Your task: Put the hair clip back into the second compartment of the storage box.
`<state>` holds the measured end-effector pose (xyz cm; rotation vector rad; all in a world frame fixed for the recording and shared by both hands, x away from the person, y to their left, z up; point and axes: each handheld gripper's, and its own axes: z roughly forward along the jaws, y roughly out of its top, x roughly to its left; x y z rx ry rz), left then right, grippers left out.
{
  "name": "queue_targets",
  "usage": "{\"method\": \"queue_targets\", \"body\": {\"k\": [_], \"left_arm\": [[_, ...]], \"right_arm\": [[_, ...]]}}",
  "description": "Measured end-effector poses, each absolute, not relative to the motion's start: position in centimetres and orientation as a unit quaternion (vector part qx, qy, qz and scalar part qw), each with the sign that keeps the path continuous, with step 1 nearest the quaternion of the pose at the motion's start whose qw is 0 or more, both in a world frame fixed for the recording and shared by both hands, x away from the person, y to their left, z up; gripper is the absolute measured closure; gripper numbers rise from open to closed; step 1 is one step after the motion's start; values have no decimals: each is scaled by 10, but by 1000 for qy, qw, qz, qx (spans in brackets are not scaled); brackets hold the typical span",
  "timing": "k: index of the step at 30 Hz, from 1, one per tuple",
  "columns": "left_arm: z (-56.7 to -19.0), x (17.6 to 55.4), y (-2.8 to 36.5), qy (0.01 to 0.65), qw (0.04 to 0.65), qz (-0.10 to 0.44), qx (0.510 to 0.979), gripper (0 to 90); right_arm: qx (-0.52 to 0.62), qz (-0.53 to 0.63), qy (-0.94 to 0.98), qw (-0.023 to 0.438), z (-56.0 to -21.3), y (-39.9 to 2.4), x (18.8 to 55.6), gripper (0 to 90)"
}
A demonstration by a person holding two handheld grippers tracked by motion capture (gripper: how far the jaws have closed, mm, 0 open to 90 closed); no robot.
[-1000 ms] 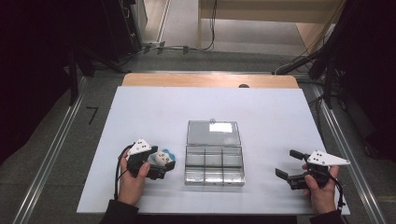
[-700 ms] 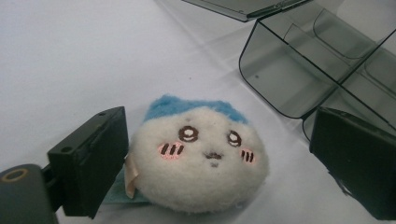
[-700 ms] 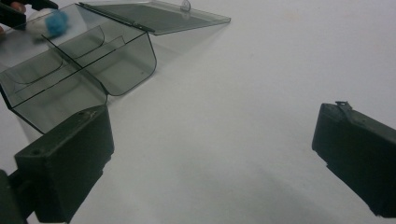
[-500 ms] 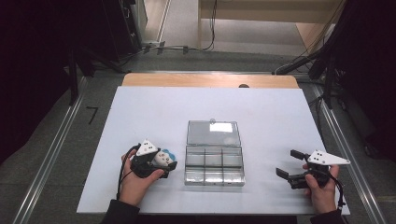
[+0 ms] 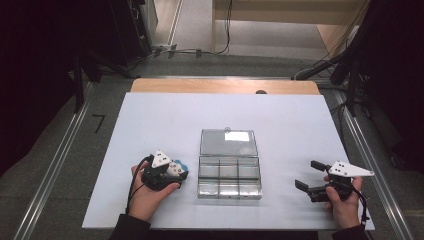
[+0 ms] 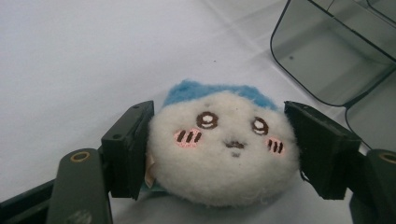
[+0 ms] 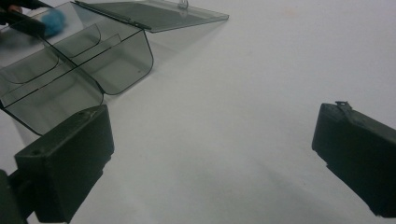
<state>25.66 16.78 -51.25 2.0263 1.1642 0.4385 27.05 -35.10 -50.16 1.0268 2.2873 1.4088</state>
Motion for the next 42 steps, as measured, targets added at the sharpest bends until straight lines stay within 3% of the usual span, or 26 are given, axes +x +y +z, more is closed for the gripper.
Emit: {"method": "queue_targets", "body": {"k": [13,42], "left_arm": [[-512,256,170,456,380,170,786,365],[-494,253,176,456,433,167,759,372]], "right_arm": [[353,487,787,138,-501,-351,270,0],[351,489,786,140,-501,-351,270,0]]}}
